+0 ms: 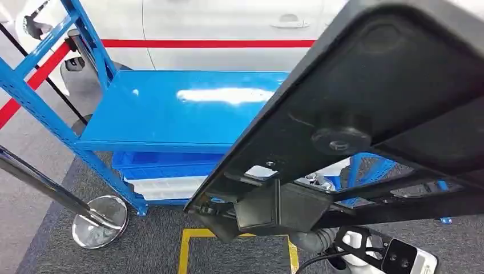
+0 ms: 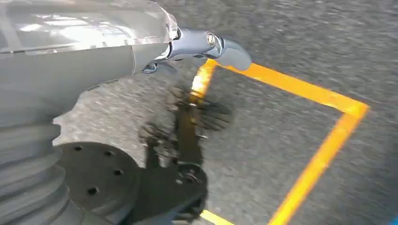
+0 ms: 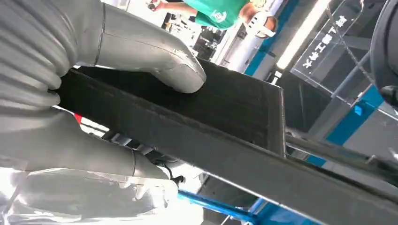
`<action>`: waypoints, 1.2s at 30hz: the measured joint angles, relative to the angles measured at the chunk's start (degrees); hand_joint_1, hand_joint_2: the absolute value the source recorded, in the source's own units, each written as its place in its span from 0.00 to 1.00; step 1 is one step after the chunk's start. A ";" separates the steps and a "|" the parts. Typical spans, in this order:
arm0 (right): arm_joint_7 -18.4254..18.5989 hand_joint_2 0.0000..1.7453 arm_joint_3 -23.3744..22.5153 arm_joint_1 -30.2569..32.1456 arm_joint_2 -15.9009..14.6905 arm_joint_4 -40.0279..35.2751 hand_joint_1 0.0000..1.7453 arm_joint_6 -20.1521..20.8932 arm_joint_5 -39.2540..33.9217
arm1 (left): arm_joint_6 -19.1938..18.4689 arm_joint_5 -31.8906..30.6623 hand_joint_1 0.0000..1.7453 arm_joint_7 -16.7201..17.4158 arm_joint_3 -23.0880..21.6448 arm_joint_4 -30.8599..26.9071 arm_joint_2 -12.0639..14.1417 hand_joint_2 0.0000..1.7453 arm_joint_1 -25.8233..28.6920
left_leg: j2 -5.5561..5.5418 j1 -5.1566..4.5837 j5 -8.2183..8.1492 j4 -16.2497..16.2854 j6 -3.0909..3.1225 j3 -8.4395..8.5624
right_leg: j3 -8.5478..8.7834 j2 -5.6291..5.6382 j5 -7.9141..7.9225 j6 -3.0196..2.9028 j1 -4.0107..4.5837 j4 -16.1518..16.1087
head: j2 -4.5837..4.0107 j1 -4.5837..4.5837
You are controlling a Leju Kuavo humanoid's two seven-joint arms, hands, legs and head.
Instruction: Take the parts from the cabinet and place them on the table.
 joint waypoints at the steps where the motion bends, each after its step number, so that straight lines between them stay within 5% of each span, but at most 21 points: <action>1: 0.00 1.00 0.00 -0.02 -0.07 -0.02 0.98 -0.13 -0.02 | 0.57 -0.11 0.00 0.86 0.00 0.02 0.13 1.00 0.06 | 0.03 0.18 -1.33 0.68 -0.20 -0.60 | -0.66 -0.30 0.82 -0.61 -0.18 -0.12 | 0.00 -0.02; 3: -0.04 1.00 0.00 0.24 -0.29 -0.02 0.98 -0.46 -0.04 | 1.23 -0.24 0.00 2.00 0.00 0.02 0.24 1.00 0.27 | 0.05 0.28 -8.42 6.57 -0.49 -2.48 | -2.39 -0.31 2.16 -1.22 -0.04 -0.14 | 0.00 -0.02; 5: -0.07 1.00 -0.02 0.38 -0.72 0.04 0.98 -0.33 -0.30 | 1.69 -0.24 0.00 2.52 0.00 0.00 0.40 1.00 0.26 | 0.06 0.25 -13.51 14.86 -0.62 -4.29 | -4.25 -0.34 3.54 -1.37 0.34 -0.04 | 0.00 -0.02; 7: -0.07 1.00 -0.15 0.38 -1.14 0.13 0.98 0.34 -1.00 | 1.99 -0.11 0.00 2.76 0.00 0.00 0.57 1.00 0.28 | 0.05 0.19 -12.41 17.28 -0.28 -2.96 | -6.10 -0.35 4.89 -1.38 0.71 0.03 | 0.00 -0.02; 9: -0.07 1.00 -0.26 0.29 -1.36 0.22 0.98 0.96 -1.79 | 1.99 0.04 0.00 2.78 0.02 0.00 0.64 1.00 0.25 | 0.05 -0.25 -8.48 11.55 0.60 2.52 | -7.53 -0.36 6.15 -1.35 1.04 0.04 | 0.00 -0.02; 10: -0.07 1.00 -0.31 0.06 -1.42 0.26 0.98 1.11 -2.21 | 1.99 0.11 0.00 2.76 0.02 0.00 0.70 1.00 0.15 | 0.06 -0.69 -7.96 6.22 1.43 6.82 | -8.05 -0.35 6.82 -1.30 1.14 0.03 | 0.00 -0.02; 11: -0.07 1.00 -0.39 -0.25 -1.47 0.26 0.98 1.09 -2.56 | 2.02 0.11 0.00 2.74 0.02 -0.15 1.19 1.00 -0.09 | 0.17 -1.19 -10.04 1.09 2.41 10.40 | -8.22 -0.50 7.31 -1.14 1.07 0.09 | 0.00 -0.02; 12: -0.07 1.00 -0.57 -0.63 -1.58 0.28 0.98 0.90 -3.00 | 2.04 0.17 0.00 2.67 0.02 -0.15 1.05 1.00 -0.27 | 0.33 -1.24 -10.72 -2.10 2.26 12.06 | -8.28 -0.59 7.80 -0.73 1.12 0.09 | 0.00 0.00; 16: -0.02 1.00 -0.77 -1.92 -2.41 0.79 0.98 -0.35 -5.58 | 2.19 0.15 0.00 2.59 0.02 -0.15 1.16 1.00 -0.28 | 0.48 -1.14 -7.76 -2.80 3.14 10.57 | -8.37 -0.76 9.31 0.82 0.56 -0.56 | 0.00 -0.04; 19: 0.00 1.00 -0.79 -2.17 -3.87 0.92 0.98 -1.18 -7.08 | 2.23 -0.31 0.00 2.76 0.02 -0.15 1.12 1.00 -0.20 | 0.63 -1.15 -5.46 -2.78 3.77 7.78 | -11.29 -0.48 -1.45 1.57 0.20 8.37 | 0.00 -0.02; 21: -0.02 1.00 -0.79 -2.07 -4.48 0.94 0.98 -1.90 -7.13 | 2.21 -0.42 0.00 2.78 0.00 -0.15 1.10 1.00 -0.20 | 0.66 -1.13 -3.93 -2.58 3.62 5.78 | -12.94 -0.48 -4.68 2.07 -0.09 16.50 | 0.00 -0.02; 22: -0.04 1.00 -0.79 -1.98 -4.92 1.05 0.98 -2.34 -6.82 | 2.21 -0.46 0.00 2.78 0.00 -0.15 1.01 1.00 -0.13 | 0.69 -1.05 -3.20 -2.47 3.43 4.64 | -12.34 -0.49 -3.14 2.30 -0.24 18.01 | 0.00 -0.02; 24: -0.07 1.00 -0.79 -1.92 -5.47 1.18 0.98 -3.00 -5.61 | 2.26 -0.48 0.00 2.78 0.02 -0.15 0.79 1.00 -0.05 | 0.72 -0.78 -2.13 -1.92 2.96 2.72 | -7.82 -0.49 1.18 2.64 -0.59 13.98 | 0.00 -0.04; 25: -0.07 1.00 -0.79 -1.92 -5.79 1.27 0.98 -2.97 -5.33 | 2.52 -0.39 0.00 2.85 0.02 -0.15 0.75 1.00 -0.04 | 0.71 -0.58 -1.81 -1.38 2.65 1.84 | -4.15 -0.50 2.03 2.81 -0.74 9.32 | 0.00 -0.04; 26: -0.07 1.00 -0.79 -1.97 -6.12 1.29 0.98 -2.78 -5.18 | 2.82 -0.22 0.00 2.94 0.02 -0.17 0.70 1.00 -0.06 | 0.68 -0.58 -1.62 -0.65 2.35 1.19 | -0.15 -0.44 0.52 2.94 -0.98 3.88 | 0.00 -0.04; 27: -0.07 1.00 -0.76 -2.06 -6.23 1.33 0.98 -2.69 -5.05 | 2.96 -0.07 0.00 2.94 0.02 -0.17 0.66 1.00 -0.05 | 0.58 -0.70 -1.64 0.00 1.97 0.45 | 2.15 -0.21 -1.55 2.49 -0.35 0.00 | 0.00 -0.04; 28: -0.09 1.00 -0.74 -2.19 -6.42 1.44 0.98 -2.69 -5.18 | 3.17 0.13 0.00 3.07 0.02 -0.17 0.64 1.00 0.02 | 0.59 -0.79 -1.35 0.06 1.53 0.23 | 1.64 -0.19 -1.96 1.54 -0.28 -0.07 | 0.00 -0.07; 31: -0.09 1.00 -0.61 -3.23 -7.00 2.12 0.98 -2.67 -6.80 | 3.57 0.22 0.00 3.88 0.02 -0.17 0.64 1.00 0.17 | 0.58 -0.39 -0.38 -0.07 0.34 -0.09 | 1.02 -0.32 -0.78 -0.36 -0.26 -0.39 | 0.00 -0.07; 32: -0.09 1.00 -0.57 -3.96 -7.19 2.32 0.98 -2.62 -7.43 | 3.70 0.28 0.00 4.09 0.04 -0.17 0.59 1.00 0.29 | 0.51 -0.25 -1.99 1.10 0.09 -0.62 | 0.73 -0.55 -0.35 -0.82 -0.28 -0.39 | 0.00 -0.07; 34: -0.09 1.00 -0.57 -4.72 -7.48 2.64 0.98 -2.51 -8.37 | 3.79 0.28 0.00 4.49 0.04 -0.17 0.48 1.00 0.27 | 0.49 -0.13 -8.28 8.69 -0.38 -3.31 | -0.35 -0.55 0.54 -1.32 -0.10 -0.35 | 0.00 -0.07; 36: -0.09 1.00 -0.57 -4.81 -7.72 2.97 0.98 -2.45 -8.59 | 3.87 0.28 0.00 4.68 0.04 -0.17 0.48 1.00 0.29 | 0.50 -0.11 -11.47 15.66 -0.59 -5.56 | -1.22 -0.55 1.15 -1.40 0.13 -0.24 | 0.00 -0.07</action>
